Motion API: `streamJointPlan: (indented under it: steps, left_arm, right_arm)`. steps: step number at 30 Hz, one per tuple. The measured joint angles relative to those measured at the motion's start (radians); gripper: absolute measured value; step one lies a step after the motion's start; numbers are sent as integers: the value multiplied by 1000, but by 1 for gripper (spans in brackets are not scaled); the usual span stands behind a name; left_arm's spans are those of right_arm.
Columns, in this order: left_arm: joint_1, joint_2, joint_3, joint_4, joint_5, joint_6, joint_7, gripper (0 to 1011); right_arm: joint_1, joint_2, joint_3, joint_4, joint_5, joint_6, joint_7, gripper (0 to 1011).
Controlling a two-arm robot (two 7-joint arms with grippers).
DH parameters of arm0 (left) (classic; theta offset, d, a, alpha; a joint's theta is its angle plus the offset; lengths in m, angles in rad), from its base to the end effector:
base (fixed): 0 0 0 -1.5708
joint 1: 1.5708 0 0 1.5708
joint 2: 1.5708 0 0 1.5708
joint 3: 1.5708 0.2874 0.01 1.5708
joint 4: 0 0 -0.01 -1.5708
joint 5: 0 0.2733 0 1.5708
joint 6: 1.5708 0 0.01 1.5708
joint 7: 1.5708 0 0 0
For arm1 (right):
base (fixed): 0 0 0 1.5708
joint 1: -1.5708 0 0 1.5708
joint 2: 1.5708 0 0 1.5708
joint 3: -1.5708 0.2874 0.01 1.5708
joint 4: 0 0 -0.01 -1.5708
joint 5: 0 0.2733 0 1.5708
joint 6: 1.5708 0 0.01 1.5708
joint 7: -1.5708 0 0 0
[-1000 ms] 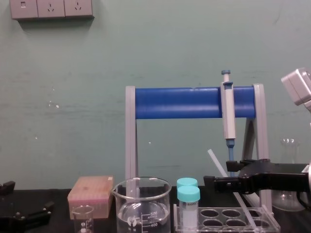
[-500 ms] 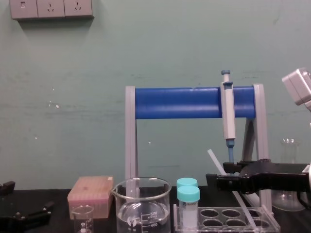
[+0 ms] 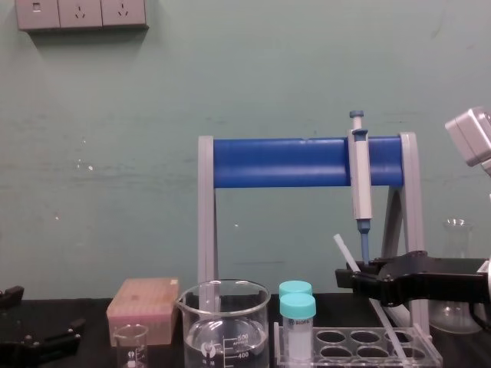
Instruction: Pick up the stirring rod with one hand, then place it down.
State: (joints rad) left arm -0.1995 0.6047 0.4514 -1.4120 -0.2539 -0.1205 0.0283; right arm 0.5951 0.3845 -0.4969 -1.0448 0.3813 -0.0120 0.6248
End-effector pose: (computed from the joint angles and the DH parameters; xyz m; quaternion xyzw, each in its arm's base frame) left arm 0.3241 0.0906 -0.2934 0.1415 -0.1325 0.5799 0.7913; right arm 0.4348 -0.0539 -0.2501 -0.1008 -0.0201 -0.3600 0.9273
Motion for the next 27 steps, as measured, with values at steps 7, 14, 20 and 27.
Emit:
streamJointPlan:
  steps: [7,14,20,27]
  left_arm:
    - [0,0,0,0,0,0,0,1000]
    - [0,0,0,0,0,0,0,1000]
    - [0,0,0,0,0,0,0,1000]
    - [0,0,0,0,0,0,0,1000]
  right_arm:
    - [0,0,0,0,0,0,0,92]
    - [0,0,0,0,0,0,0,68]
    - [-5,-1,7,-6,1,1,-4,68]
    - [-21,-8,55,-67,56,11,-5,67]
